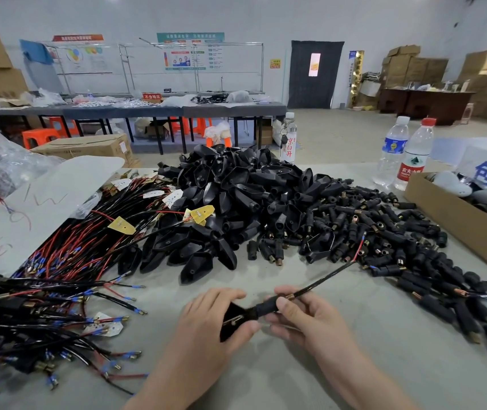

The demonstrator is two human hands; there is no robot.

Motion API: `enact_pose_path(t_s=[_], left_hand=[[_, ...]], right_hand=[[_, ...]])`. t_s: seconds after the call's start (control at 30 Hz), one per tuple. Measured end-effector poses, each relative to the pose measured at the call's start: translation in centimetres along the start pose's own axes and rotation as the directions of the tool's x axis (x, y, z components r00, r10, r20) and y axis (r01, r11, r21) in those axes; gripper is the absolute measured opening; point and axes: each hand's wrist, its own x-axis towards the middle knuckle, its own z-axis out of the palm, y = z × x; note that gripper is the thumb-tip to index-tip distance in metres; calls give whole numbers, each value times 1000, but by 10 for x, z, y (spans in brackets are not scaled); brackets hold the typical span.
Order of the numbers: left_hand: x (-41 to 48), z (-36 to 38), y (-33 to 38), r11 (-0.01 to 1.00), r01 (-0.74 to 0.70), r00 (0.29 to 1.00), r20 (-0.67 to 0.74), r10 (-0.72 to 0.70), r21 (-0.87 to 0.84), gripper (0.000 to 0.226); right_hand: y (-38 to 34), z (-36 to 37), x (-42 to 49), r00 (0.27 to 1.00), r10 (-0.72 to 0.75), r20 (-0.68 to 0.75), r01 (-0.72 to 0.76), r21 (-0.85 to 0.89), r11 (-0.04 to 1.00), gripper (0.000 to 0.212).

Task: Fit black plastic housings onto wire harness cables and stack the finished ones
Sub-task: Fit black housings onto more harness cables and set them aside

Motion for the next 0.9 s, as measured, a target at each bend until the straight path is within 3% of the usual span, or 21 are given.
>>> enact_pose_path(t_s=[0.13, 0.47, 0.73, 0.9], left_hand=[[-3, -4, -6, 998, 20, 995, 95, -25, 52, 57], [-5, -12, 2, 999, 43, 998, 46, -42, -14, 46], [-6, -10, 2, 999, 37, 999, 9, -37, 5, 52], [-5, -7, 3, 992, 65, 997, 52, -59, -113, 59]], right_hand=[[-3, -5, 0, 1000, 3, -25, -3, 24, 1000, 18], [-1, 0, -1, 999, 25, 30, -30, 159, 987, 24], [-1, 0, -3, 996, 30, 81, -44, 176, 983, 31], [0, 2, -3, 994, 12, 111, -29, 149, 988, 31]])
